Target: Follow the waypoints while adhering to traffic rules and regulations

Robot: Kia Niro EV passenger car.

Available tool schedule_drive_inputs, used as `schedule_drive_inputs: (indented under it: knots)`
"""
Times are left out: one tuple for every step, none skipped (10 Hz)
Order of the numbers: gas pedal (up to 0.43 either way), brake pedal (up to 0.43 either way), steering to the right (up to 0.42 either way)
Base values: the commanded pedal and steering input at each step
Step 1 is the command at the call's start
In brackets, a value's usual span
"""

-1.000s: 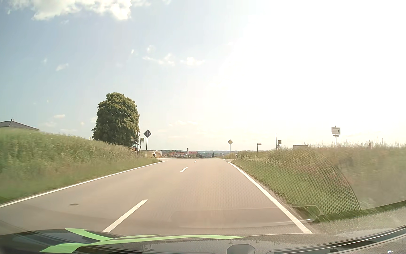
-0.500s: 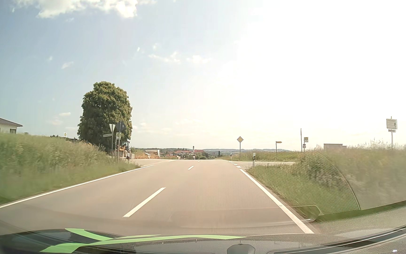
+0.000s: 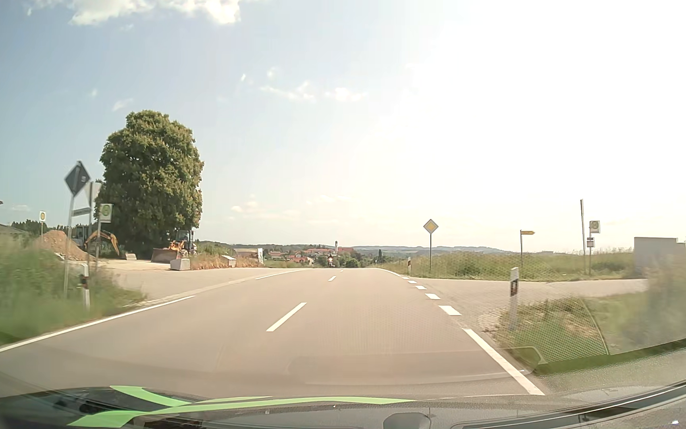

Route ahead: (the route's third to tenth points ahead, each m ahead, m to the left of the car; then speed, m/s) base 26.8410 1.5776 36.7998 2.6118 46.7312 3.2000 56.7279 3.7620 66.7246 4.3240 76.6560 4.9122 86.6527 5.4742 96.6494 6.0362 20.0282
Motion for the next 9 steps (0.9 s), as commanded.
schedule_drive_inputs:
  knots:
    - [0.157, 0.000, -0.007]
    - [0.157, 0.000, -0.007]
    - [0.157, 0.000, -0.007]
    - [0.157, 0.000, -0.007]
    - [0.157, 0.000, -0.008]
    - [0.157, 0.000, -0.010]
    - [0.157, 0.000, -0.011]
    - [0.157, 0.000, -0.011]
    - [0.157, 0.000, -0.009]
